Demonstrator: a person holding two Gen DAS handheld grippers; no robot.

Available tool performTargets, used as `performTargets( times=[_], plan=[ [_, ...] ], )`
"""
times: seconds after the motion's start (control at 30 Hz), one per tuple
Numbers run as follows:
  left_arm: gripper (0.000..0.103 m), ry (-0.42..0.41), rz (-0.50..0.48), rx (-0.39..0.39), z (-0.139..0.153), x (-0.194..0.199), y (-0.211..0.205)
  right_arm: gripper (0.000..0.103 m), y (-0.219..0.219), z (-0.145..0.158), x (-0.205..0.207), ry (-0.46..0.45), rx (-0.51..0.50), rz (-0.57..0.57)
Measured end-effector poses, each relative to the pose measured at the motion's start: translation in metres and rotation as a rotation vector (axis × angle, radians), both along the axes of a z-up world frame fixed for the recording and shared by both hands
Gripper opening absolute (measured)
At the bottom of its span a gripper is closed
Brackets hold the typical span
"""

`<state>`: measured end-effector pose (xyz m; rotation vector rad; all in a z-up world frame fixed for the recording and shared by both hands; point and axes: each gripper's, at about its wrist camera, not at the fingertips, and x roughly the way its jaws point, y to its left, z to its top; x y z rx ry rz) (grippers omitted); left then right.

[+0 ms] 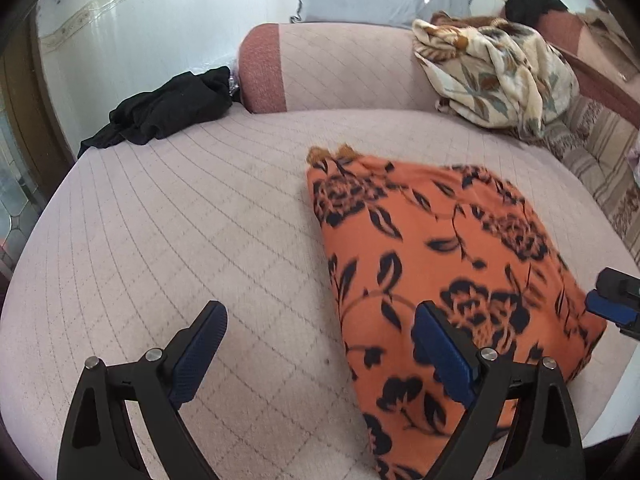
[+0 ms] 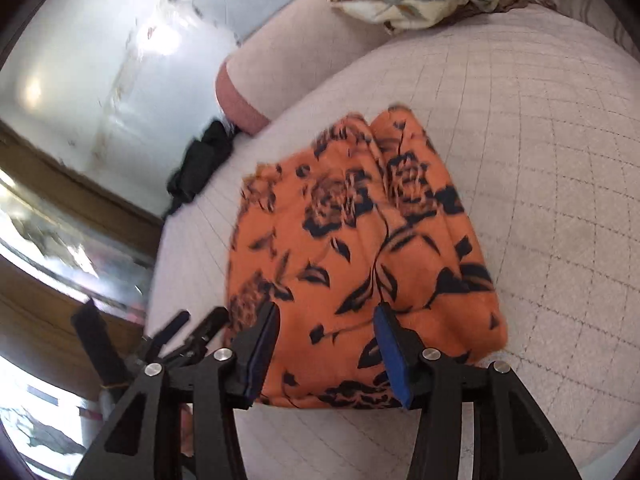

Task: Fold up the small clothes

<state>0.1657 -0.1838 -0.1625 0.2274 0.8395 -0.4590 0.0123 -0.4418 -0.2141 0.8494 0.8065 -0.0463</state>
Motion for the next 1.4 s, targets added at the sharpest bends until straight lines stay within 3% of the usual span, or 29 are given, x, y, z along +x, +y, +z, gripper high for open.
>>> performTargets(
  times=[0.13, 0.23, 0.27, 0.33, 0.47, 0.6, 0.7, 0.83, 0.93, 0.97, 1.2, 1.4],
  plan=[
    [0.095, -0.003, 0.035, -0.005, 0.005, 0.016, -0.006, 0.053, -0.020, 0.008, -0.007, -0.063, 0.028, -0.083],
    [0.095, 0.047, 0.026, 0.091, -0.019, 0.024, -0.014, 0.053, -0.026, -0.019, 0.011, 0.048, 0.120, -0.056],
    [0.095, 0.053, 0.006, 0.097, -0.028, 0.024, -0.015, 0.053, -0.025, -0.031, 0.018, 0.096, 0.140, -0.043],
    [0.095, 0.014, -0.004, 0.049, -0.029, 0.019, -0.007, 0.053, -0.027, -0.032, 0.025, 0.098, 0.146, -0.047],
    [0.095, 0.058, -0.002, 0.019, -0.021, 0.024, -0.002, 0.054, -0.038, -0.018, 0.025, 0.037, 0.120, -0.085],
    [0.095, 0.021, -0.024, -0.012, -0.004, 0.019, 0.002, 0.054, -0.043, 0.009, 0.031, -0.094, 0.039, -0.122],
    [0.095, -0.004, -0.043, -0.015, 0.002, 0.017, -0.001, 0.054, -0.043, 0.017, 0.048, -0.149, 0.064, -0.111],
    [0.095, 0.009, -0.073, 0.028, -0.008, 0.015, -0.008, 0.054, -0.031, 0.008, 0.080, -0.100, 0.075, -0.091],
    [0.095, 0.032, -0.068, 0.048, -0.017, 0.015, -0.010, 0.053, -0.030, -0.023, 0.105, 0.071, 0.087, -0.087],
    [0.095, 0.028, -0.066, 0.046, -0.016, 0.014, -0.010, 0.053, -0.031, -0.032, 0.110, 0.081, 0.112, -0.090],
    [0.095, 0.001, -0.061, 0.042, -0.011, 0.011, -0.010, 0.053, -0.033, -0.022, 0.098, 0.027, 0.122, -0.071],
    [0.095, -0.014, -0.062, 0.055, -0.013, 0.010, -0.013, 0.055, -0.034, 0.000, 0.084, -0.062, 0.068, -0.048]
  ],
)
